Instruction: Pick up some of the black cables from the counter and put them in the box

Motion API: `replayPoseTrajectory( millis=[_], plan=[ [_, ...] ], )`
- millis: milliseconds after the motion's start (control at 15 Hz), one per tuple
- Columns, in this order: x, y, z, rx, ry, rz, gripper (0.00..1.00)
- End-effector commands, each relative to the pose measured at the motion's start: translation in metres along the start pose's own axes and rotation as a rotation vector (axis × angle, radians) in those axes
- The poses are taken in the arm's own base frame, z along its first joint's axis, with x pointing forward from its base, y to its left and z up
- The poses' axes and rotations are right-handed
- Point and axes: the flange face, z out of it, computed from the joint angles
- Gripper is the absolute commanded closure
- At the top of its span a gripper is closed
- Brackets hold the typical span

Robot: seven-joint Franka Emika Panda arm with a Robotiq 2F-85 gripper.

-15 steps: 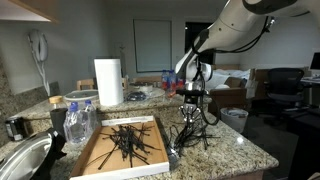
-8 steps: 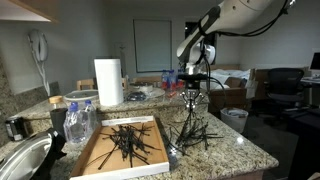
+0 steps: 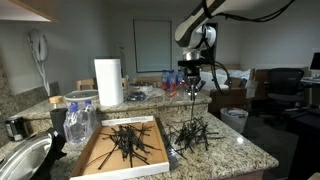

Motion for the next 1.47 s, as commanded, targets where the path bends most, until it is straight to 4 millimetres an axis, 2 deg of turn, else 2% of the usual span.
replayPoseTrajectory(
  millis=[0, 133, 200, 267, 467, 667, 933, 1067, 1400],
  plan=[
    [-0.013, -0.001, -0.021, -0.042, 0.025, -0.030, 0.91],
    [-0.009, -0.004, -0.018, -0.014, -0.002, -0.066, 0.92],
    [-0.004, -0.005, -0.014, 0.003, -0.018, -0.086, 0.67],
    [0.003, -0.006, -0.005, 0.027, -0.043, -0.114, 0.66],
    [0.021, -0.005, 0.026, 0.091, -0.105, -0.151, 0.48],
    [0.045, 0.009, 0.059, 0.139, -0.080, -0.025, 0.29],
    [0.069, 0.009, 0.097, 0.170, -0.087, 0.045, 0.03],
    [0.074, 0.004, 0.111, 0.163, -0.109, 0.052, 0.00],
    [0.074, -0.008, 0.144, 0.178, -0.201, 0.072, 0.00]
  ],
)
